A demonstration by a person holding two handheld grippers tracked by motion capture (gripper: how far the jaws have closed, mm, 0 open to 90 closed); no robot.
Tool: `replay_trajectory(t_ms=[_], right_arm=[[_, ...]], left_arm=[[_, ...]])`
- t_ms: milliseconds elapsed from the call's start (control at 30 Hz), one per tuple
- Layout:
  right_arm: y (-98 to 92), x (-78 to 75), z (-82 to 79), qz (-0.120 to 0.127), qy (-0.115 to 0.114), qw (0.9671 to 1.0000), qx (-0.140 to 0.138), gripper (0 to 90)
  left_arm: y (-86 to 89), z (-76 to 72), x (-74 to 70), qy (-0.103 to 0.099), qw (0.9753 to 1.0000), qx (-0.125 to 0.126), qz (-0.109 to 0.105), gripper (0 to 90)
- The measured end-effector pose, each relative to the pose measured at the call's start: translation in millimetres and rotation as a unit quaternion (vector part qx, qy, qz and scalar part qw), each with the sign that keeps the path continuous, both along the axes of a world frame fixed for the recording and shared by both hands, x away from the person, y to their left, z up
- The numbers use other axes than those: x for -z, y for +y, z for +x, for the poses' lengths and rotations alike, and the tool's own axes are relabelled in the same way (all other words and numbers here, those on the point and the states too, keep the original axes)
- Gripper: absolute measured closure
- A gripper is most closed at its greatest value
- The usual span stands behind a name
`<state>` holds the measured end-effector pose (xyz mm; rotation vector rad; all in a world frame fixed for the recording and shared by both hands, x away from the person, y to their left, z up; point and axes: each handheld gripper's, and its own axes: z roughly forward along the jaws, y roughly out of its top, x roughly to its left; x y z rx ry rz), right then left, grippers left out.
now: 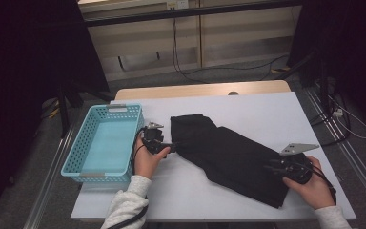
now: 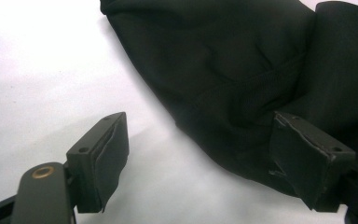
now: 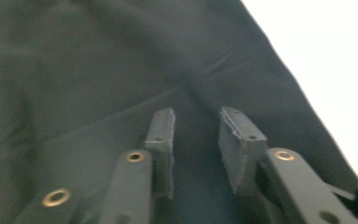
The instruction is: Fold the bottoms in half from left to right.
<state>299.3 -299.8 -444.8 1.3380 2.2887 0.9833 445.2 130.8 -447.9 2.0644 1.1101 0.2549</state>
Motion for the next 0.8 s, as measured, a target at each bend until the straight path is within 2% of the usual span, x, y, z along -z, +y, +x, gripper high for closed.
replay_trajectory(t_ms=[33,67,167,233,267,300,400,433,467,567,700,733,767,800], right_arm=[[-6.5,-2.4,-0.5,0.009,-0.011,0.9998,0.016,60.9],[-8.6,-2.6,-0.8,0.011,-0.013,0.9997,0.02,60.0],[-16.7,-1.4,-0.5,-0.002,-0.026,0.9987,0.043,54.1],[-25.0,-2.4,1.5,-0.01,-0.034,0.997,0.069,49.5],[-25.0,-2.4,1.5,-0.01,-0.034,0.997,0.069,49.5],[-35.5,-3.4,3.7,-0.008,-0.041,0.9946,0.095,47.1],[-42.8,-2.8,3.8,-0.001,-0.041,0.9936,0.106,47.6],[-50.3,-1.5,2.4,0.006,-0.033,0.9928,0.115,50.2],[-51.9,-0.5,2.2,0.006,-0.031,0.9926,0.117,50.9],[-53.9,7.1,3.7,0.004,-0.004,0.9923,0.124,53.3],[-51.7,10.1,5.7,0.008,-0.001,0.9926,0.121,56.5],[-51.2,9.5,6.4,0.008,0.002,0.9928,0.119,60.7],[-47.9,9.1,7.0,0.019,0.012,0.9944,0.104,65.0],[-47.9,9.1,7.0,0.019,0.012,0.9944,0.104,65.0]], left_arm=[[0.5,0.4,0.0,0.0,1.0,-0.001,-0.001,20.5],[0.5,0.4,0.0,0.0,1.0,-0.001,-0.001,20.3],[0.6,0.6,0.3,0.002,1.0,-0.002,-0.001,20.2],[0.2,0.6,-0.1,0.002,1.0,-0.002,-0.003,20.2],[0.0,0.6,-0.5,0.001,1.0,-0.002,-0.005,20.2],[-0.2,0.5,-0.6,0.001,1.0,-0.004,-0.006,20.2],[0.9,0.7,-1.0,0.0,1.0,-0.002,-0.003,20.0],[1.2,0.9,-0.8,0.0,1.0,-0.003,-0.003,20.0],[1.1,0.9,-0.6,0.0,1.0,-0.003,-0.002,20.0],[0.2,0.9,0.1,0.0,1.0,-0.004,-0.003,20.0],[-0.2,0.8,-0.3,0.0,1.0,-0.002,-0.001,19.9],[-0.1,0.8,-0.2,0.001,1.0,-0.003,-0.002,19.9],[0.2,0.7,0.4,0.002,1.0,-0.005,-0.002,19.5],[0.2,0.7,0.4,0.002,1.0,-0.005,-0.002,19.4]])
